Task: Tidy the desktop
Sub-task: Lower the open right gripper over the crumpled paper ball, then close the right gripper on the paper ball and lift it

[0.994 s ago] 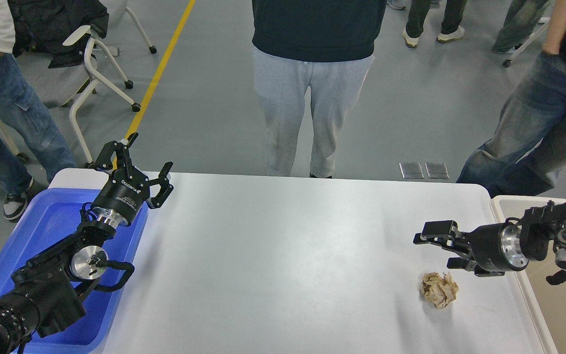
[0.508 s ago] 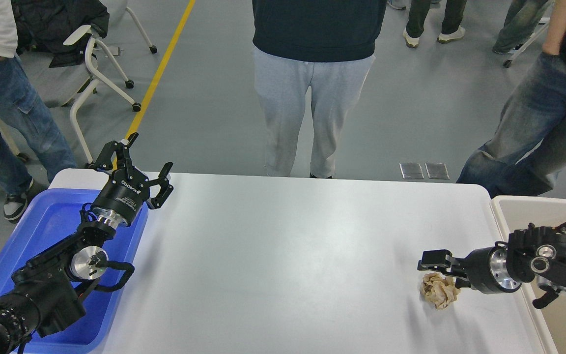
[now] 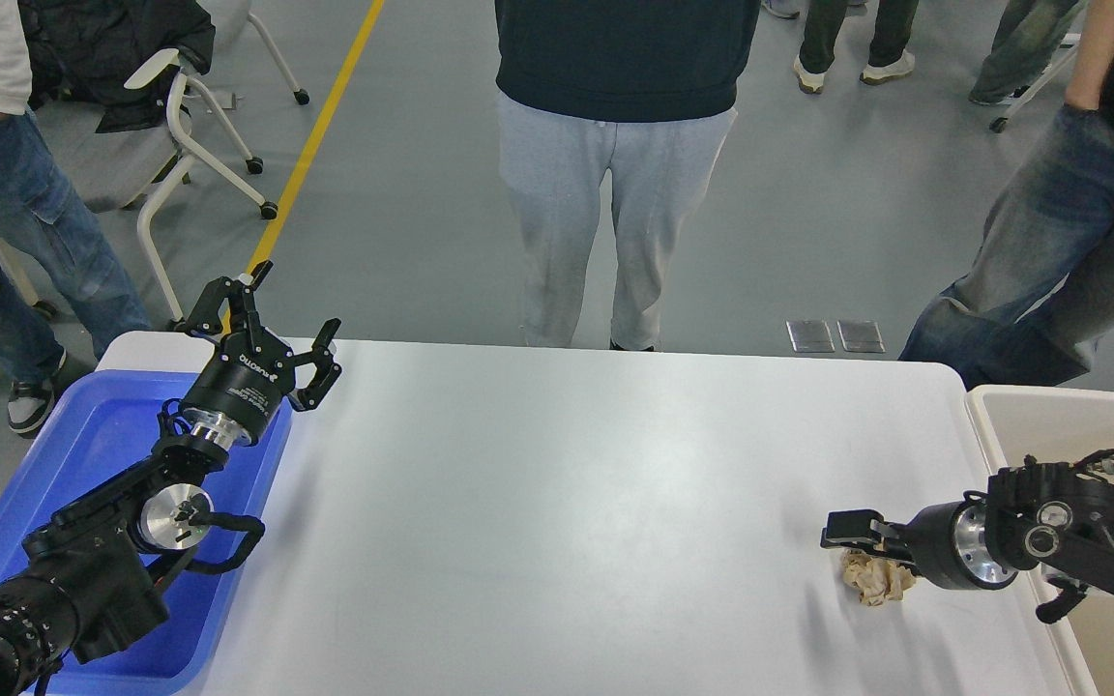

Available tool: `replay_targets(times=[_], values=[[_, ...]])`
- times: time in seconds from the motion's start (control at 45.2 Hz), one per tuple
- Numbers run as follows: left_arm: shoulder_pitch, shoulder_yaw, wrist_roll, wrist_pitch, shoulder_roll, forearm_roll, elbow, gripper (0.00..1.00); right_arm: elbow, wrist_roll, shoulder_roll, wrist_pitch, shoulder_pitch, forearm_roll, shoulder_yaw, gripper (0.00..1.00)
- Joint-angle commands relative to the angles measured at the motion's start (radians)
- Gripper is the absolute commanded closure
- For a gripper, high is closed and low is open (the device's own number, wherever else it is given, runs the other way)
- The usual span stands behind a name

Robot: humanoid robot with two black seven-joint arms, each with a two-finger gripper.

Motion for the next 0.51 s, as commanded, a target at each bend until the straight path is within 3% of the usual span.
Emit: replay_targets(times=[0.0, 0.486], values=[[0.0, 0.0, 0.0, 0.0, 0.0, 0.0, 0.0, 0.0, -0.025, 0.009, 0.02, -0.002, -0.008, -0.015, -0.001, 0.0], [0.0, 0.0, 0.0, 0.0, 0.0, 0.0, 0.0, 0.0, -0.051, 0.047, 0.037, -0.019, -0.017, -0.024, -0.027, 0.01]])
